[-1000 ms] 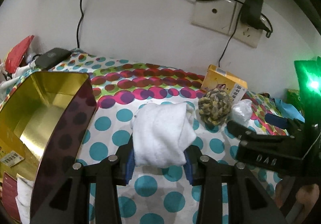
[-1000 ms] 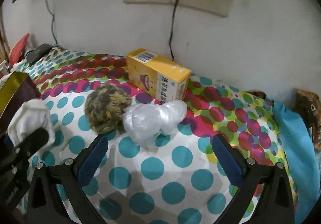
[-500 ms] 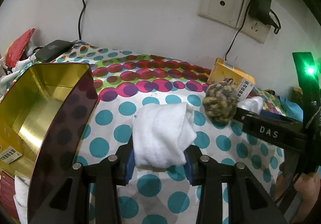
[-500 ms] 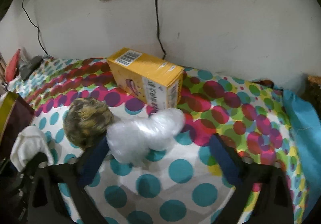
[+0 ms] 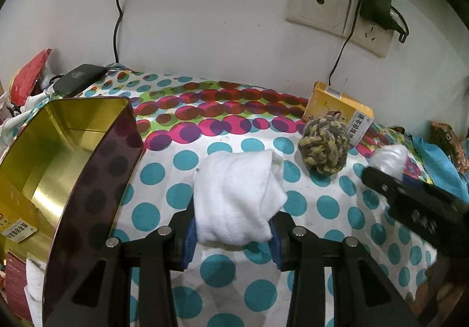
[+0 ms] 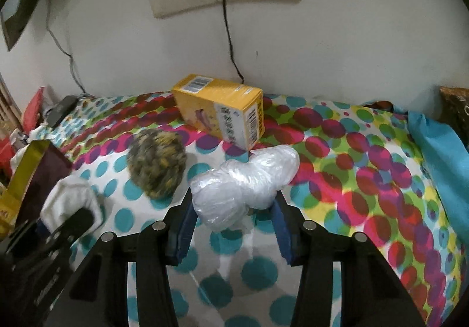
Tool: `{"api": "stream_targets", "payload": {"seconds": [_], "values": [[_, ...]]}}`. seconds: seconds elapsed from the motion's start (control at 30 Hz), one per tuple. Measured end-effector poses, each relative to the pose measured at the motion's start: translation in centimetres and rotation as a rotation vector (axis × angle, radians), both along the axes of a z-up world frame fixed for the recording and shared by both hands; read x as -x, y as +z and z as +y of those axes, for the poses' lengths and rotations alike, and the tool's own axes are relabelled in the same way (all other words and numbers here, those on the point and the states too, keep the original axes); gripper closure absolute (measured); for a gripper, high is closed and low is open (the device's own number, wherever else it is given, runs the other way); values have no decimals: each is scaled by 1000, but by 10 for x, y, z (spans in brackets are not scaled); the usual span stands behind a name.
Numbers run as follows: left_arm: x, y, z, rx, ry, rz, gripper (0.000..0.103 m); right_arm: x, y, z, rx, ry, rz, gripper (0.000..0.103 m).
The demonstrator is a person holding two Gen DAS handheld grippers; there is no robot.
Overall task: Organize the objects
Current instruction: 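Grasp the plastic-wrapped bundle with the right gripper, then release the white cloth into the gold tray with the left gripper while the right holds the bundle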
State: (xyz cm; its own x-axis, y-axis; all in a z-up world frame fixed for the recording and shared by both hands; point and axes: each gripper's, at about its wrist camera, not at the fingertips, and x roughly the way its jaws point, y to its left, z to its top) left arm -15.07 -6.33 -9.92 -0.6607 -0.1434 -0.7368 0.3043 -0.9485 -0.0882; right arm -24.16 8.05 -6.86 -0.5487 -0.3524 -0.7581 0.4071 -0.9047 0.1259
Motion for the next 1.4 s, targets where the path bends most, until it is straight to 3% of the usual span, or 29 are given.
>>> {"api": "stream_targets", "payload": {"seconds": [0.3, 0.57, 1.03, 1.4], "values": [[0, 4, 7, 39, -7, 2, 63, -67, 10, 14, -11, -17, 106, 58], [-17, 10, 13, 34, -44, 15, 63, -103, 15, 24, -18, -55, 157, 58], [-75, 53, 31, 111, -96, 0, 63, -99, 14, 34, 1, -114, 139, 58], [-129, 94, 2, 202, -85, 17, 63, -102, 15, 27, -44, -112, 166, 57]]}}
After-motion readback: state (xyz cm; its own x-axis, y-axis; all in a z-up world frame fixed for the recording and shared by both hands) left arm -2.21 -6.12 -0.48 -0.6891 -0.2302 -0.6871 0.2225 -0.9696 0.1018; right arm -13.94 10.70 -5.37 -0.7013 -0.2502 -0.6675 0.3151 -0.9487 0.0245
